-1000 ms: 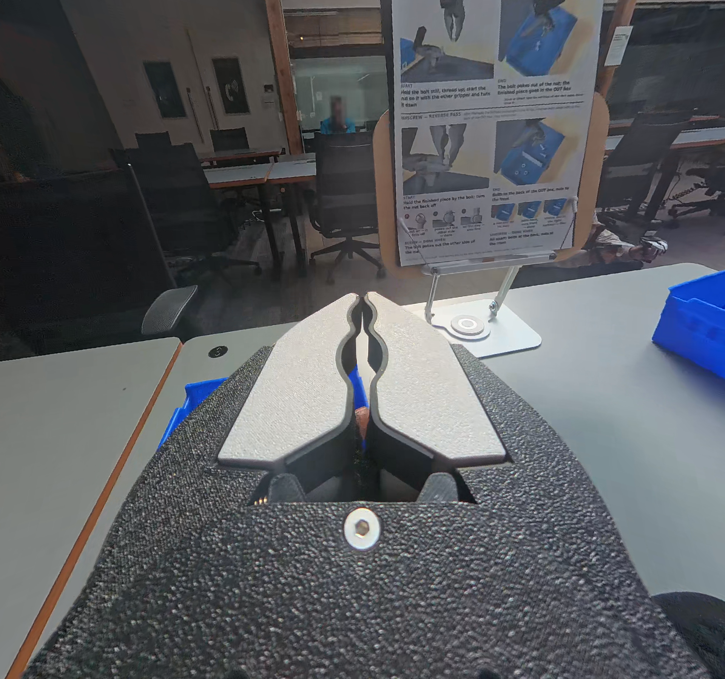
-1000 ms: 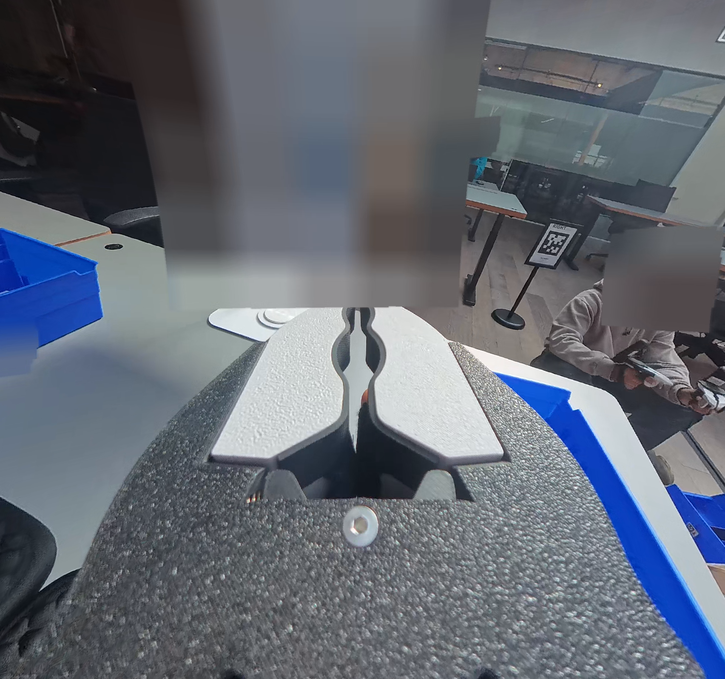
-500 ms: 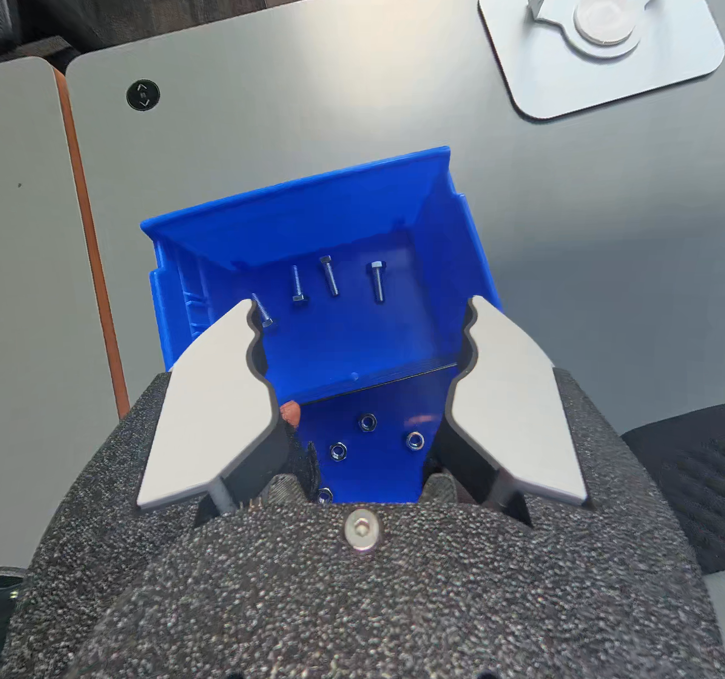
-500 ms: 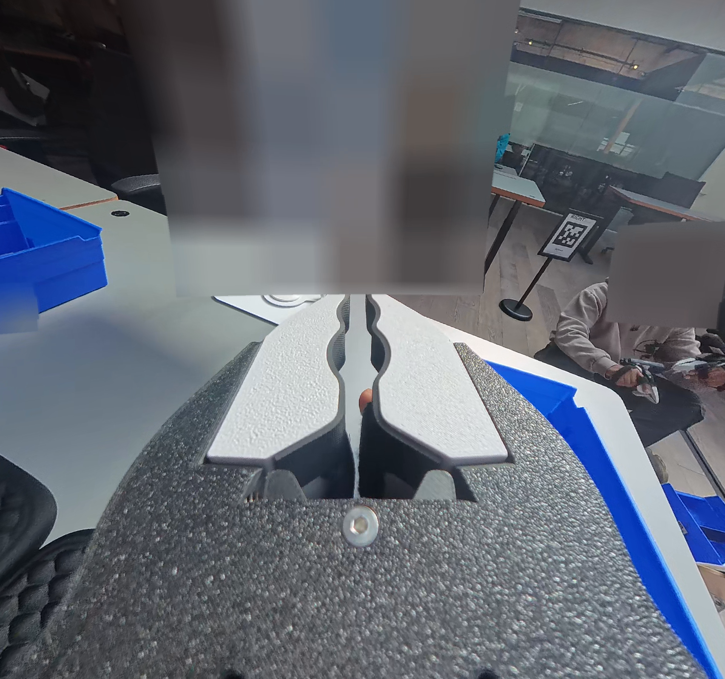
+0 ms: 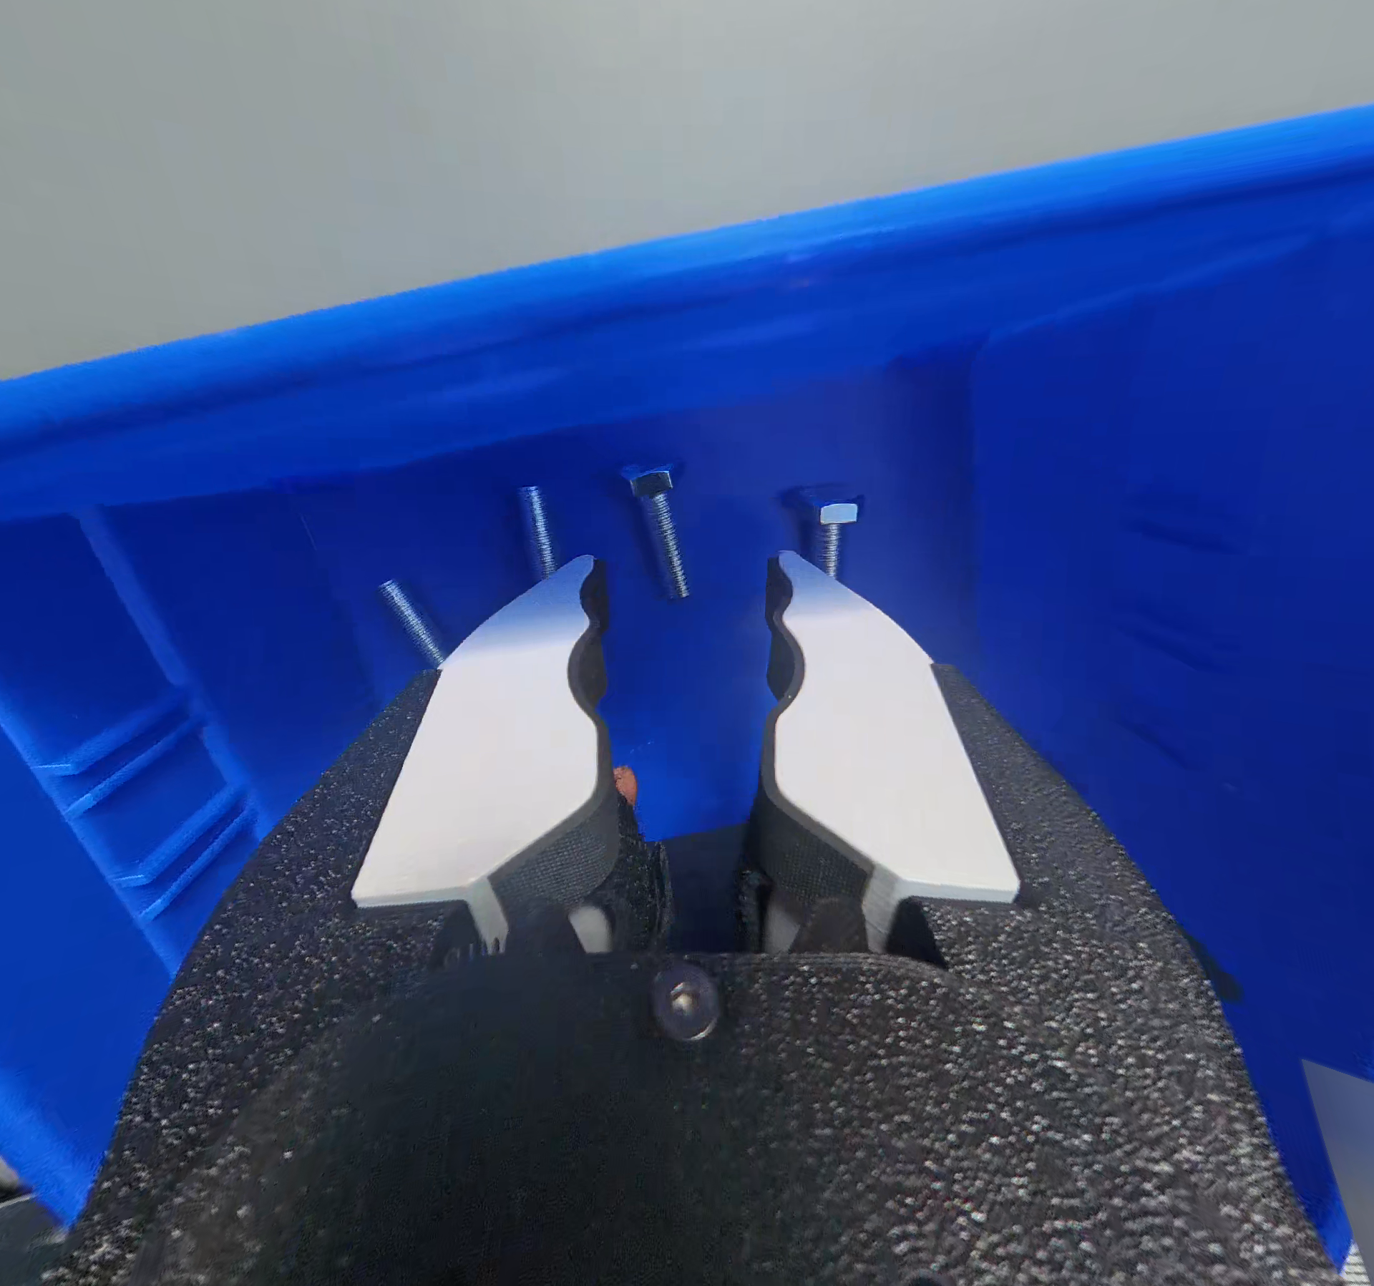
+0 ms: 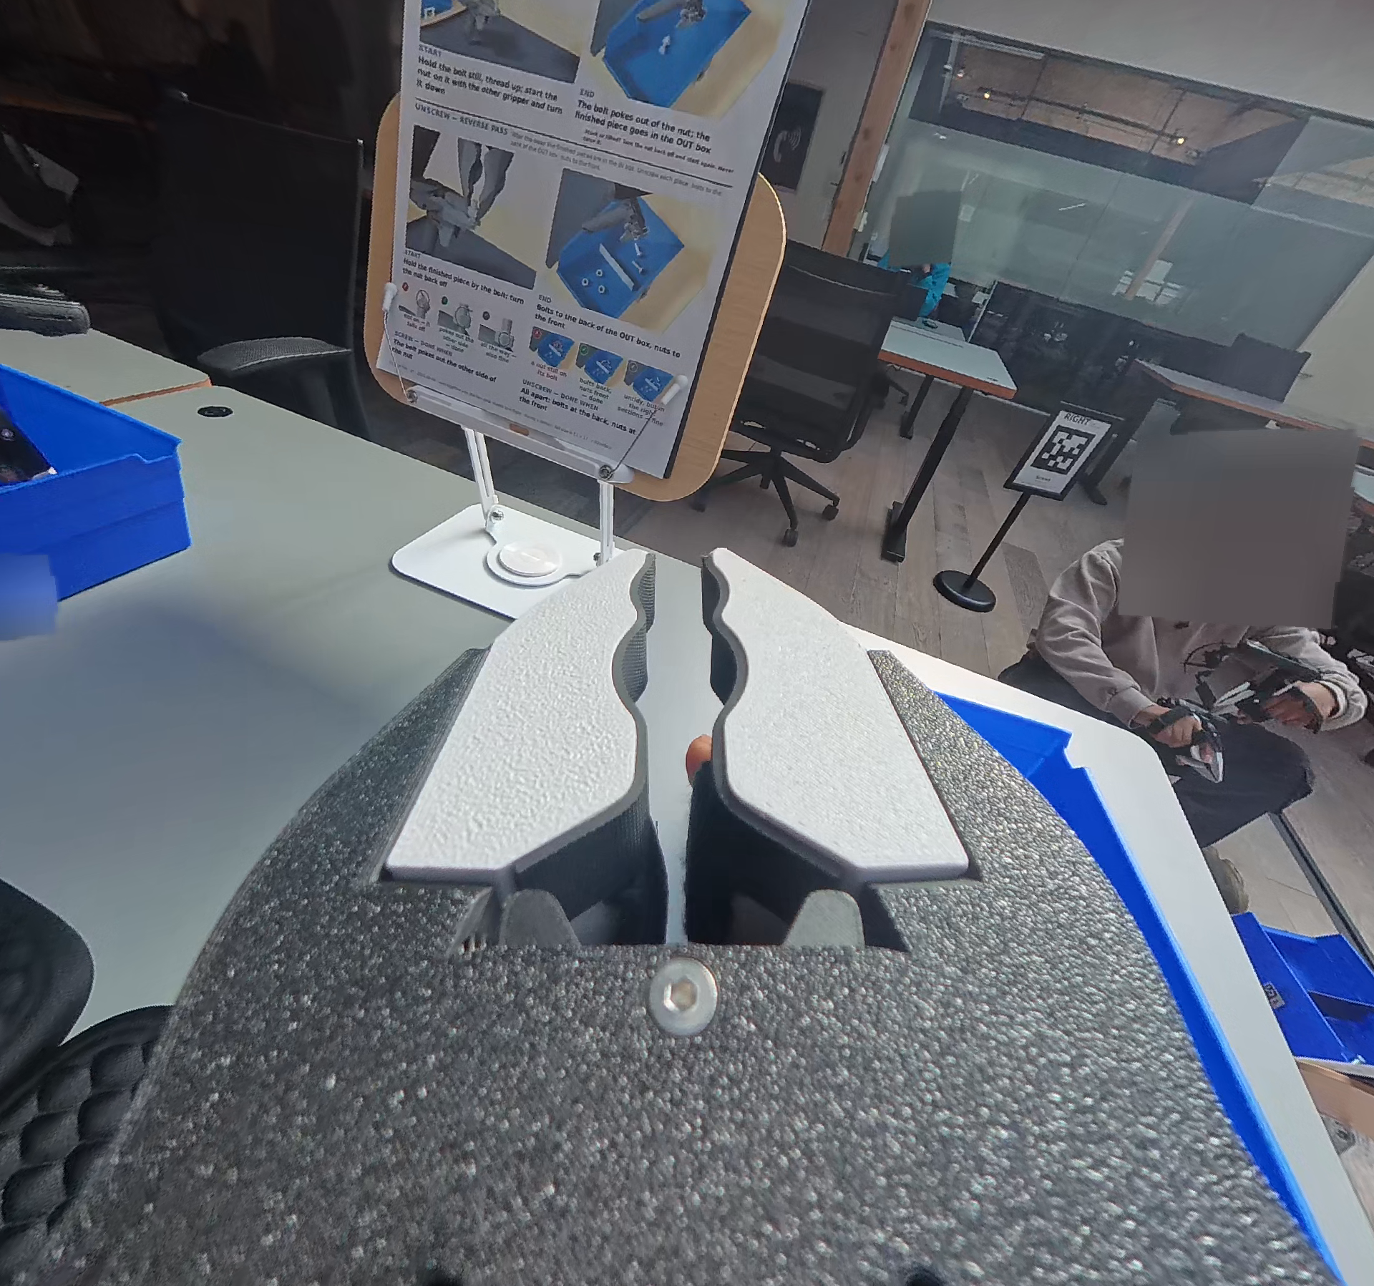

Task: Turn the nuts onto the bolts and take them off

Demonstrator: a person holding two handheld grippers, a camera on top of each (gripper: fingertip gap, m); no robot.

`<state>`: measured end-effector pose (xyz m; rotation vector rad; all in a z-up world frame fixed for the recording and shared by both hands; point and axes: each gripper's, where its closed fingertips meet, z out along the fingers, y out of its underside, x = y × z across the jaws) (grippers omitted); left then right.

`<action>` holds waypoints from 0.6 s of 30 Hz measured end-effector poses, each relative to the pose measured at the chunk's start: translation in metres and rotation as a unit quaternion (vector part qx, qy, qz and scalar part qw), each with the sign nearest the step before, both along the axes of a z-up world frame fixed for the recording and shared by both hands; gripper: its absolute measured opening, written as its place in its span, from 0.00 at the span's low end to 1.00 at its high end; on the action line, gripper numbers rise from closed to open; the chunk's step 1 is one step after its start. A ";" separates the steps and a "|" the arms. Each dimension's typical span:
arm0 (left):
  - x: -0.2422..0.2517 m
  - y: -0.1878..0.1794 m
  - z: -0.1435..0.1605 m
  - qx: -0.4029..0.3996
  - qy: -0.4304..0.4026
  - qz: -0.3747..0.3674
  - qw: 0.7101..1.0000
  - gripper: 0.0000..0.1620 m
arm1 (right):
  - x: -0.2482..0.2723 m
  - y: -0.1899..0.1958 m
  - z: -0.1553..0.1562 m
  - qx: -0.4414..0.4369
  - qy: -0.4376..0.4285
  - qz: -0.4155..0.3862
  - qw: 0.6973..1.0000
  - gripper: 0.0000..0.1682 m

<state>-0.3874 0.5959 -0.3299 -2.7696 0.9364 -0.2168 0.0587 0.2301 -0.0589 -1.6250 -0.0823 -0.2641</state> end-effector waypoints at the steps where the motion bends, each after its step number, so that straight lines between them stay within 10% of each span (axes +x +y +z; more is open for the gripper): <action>1: -0.001 0.001 -0.002 -0.001 0.006 0.000 1.000 0.25 | 0.000 0.000 0.000 0.000 -0.001 -0.001 1.000 0.07; 18: 0.000 0.004 -0.009 0.004 0.045 -0.036 0.998 0.07 | -0.001 -0.003 0.003 0.004 -0.005 0.002 1.000 0.08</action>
